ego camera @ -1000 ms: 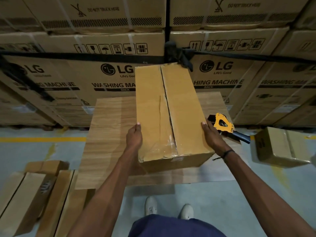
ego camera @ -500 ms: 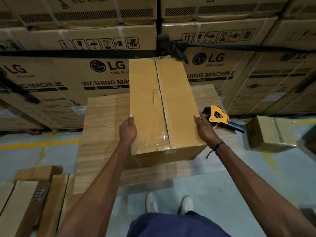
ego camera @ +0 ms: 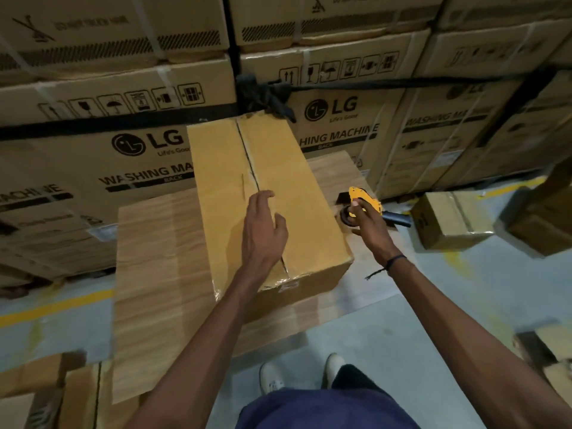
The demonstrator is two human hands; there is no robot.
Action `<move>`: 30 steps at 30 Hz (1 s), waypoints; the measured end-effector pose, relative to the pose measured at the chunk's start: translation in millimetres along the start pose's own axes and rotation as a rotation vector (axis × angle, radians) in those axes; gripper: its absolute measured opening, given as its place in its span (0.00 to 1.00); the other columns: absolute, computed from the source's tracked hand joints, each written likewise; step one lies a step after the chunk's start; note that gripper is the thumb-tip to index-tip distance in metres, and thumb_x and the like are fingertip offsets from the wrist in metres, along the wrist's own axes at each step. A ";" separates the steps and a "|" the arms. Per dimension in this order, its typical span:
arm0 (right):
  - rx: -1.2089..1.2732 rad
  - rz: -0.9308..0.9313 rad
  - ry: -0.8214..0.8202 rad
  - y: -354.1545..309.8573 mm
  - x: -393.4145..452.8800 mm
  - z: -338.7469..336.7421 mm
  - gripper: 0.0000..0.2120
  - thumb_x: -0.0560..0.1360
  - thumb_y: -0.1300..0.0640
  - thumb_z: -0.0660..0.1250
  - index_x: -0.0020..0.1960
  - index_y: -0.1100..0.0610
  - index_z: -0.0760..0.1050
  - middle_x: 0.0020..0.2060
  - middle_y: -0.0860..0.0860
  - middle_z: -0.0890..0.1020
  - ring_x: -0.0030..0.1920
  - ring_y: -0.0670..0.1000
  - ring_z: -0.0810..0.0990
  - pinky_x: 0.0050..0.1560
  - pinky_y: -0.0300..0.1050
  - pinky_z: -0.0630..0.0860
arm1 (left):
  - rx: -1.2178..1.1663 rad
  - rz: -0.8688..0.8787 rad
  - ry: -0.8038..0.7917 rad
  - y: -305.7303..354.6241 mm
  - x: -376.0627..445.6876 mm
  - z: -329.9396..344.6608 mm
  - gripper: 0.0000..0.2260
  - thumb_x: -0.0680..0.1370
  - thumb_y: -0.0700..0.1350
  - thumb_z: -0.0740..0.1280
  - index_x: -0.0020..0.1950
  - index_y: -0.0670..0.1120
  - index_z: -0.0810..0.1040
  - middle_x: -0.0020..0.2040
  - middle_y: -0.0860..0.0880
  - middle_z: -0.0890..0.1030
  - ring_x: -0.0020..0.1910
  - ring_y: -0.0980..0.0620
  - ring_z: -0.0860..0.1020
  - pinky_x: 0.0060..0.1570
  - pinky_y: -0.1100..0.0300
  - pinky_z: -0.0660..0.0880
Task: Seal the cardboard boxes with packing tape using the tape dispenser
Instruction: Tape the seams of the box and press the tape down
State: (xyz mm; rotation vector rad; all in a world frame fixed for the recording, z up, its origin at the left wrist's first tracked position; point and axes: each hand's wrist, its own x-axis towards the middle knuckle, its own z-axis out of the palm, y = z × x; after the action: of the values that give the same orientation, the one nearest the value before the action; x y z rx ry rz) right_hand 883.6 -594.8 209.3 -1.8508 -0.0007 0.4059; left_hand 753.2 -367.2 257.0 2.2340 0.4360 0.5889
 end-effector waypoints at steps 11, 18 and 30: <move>-0.187 0.032 0.141 26.7 47.0 -101.7 0.22 0.78 0.59 0.72 0.70 0.57 0.74 0.61 0.58 0.83 0.58 0.53 0.82 0.58 0.51 0.79 | -0.105 -0.038 -0.364 85.8 58.7 124.6 0.12 0.78 0.40 0.67 0.61 0.48 0.73 0.61 0.49 0.73 0.59 0.48 0.77 0.58 0.51 0.76; -0.704 0.012 -0.140 68.2 134.2 -131.3 0.33 0.71 0.55 0.80 0.71 0.62 0.71 0.60 0.64 0.83 0.61 0.66 0.80 0.56 0.59 0.78 | 0.053 -0.358 -0.547 98.8 108.9 203.7 0.10 0.78 0.41 0.67 0.59 0.42 0.77 0.62 0.42 0.75 0.58 0.44 0.75 0.46 0.58 0.67; -1.161 0.104 -0.341 98.6 201.0 -114.7 0.33 0.76 0.32 0.66 0.67 0.58 0.68 0.63 0.59 0.76 0.65 0.63 0.76 0.63 0.60 0.71 | 0.031 -0.653 -0.348 73.2 102.4 231.6 0.08 0.80 0.42 0.65 0.58 0.45 0.79 0.64 0.47 0.76 0.54 0.53 0.73 0.42 0.62 0.65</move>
State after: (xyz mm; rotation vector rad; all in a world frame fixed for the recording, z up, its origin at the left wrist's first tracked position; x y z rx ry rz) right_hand 1084.1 -691.5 92.2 -2.8894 -0.4597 0.9145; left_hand 972.0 -503.5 202.0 1.9994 0.9341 -0.1467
